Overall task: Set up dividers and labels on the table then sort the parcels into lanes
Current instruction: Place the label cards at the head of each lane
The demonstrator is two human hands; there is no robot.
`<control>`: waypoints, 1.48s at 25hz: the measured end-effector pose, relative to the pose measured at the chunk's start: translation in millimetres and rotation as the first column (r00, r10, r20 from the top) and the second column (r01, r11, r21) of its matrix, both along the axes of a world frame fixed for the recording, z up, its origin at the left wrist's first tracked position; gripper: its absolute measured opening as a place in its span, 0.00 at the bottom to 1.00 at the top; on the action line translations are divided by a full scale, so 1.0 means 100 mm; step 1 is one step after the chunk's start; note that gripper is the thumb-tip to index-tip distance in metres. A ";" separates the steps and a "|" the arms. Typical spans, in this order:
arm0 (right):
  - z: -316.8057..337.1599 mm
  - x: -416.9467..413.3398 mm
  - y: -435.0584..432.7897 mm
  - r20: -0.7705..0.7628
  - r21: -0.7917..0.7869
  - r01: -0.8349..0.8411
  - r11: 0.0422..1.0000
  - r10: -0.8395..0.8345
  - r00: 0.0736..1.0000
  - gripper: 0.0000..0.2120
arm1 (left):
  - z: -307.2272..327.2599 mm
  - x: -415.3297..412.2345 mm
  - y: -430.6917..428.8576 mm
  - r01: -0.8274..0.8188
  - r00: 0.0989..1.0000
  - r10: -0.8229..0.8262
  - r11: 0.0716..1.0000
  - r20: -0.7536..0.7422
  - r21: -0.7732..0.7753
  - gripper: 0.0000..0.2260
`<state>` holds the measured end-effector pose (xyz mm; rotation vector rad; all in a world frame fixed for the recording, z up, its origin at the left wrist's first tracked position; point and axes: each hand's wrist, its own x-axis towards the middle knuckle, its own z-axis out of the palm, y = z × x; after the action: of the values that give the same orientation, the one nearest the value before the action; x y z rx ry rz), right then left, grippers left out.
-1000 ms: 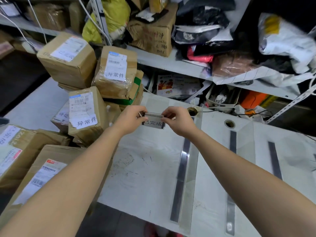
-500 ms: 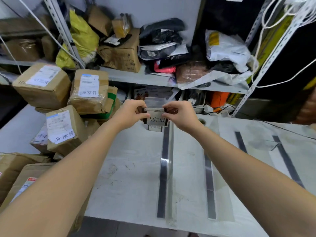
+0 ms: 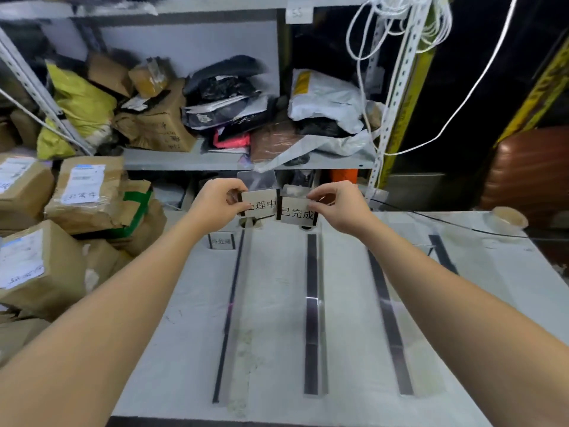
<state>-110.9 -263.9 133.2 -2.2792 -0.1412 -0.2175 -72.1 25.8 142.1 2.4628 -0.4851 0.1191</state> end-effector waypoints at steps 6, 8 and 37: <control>-0.01 -0.05 -0.94 -0.001 0.020 0.051 0.999 -0.051 0.999 0.05 | -0.09 -0.01 -0.68 -0.074 0.996 0.078 0.993 -0.050 0.093 0.15; -0.09 -0.06 -1.15 -0.026 0.038 0.070 0.997 -0.069 0.997 0.05 | -0.18 -0.01 -0.83 -0.066 0.995 0.074 0.992 -0.073 0.109 0.15; -1.21 0.32 -1.36 -0.320 -0.129 0.156 0.979 -0.190 0.928 0.08 | -1.95 1.21 -0.94 0.026 0.928 0.128 0.914 -0.349 0.405 0.10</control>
<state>-79.1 -399.5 12.4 -2.3941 0.2310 0.0861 48.6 -68.3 -52.9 2.8097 -0.2975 -0.4655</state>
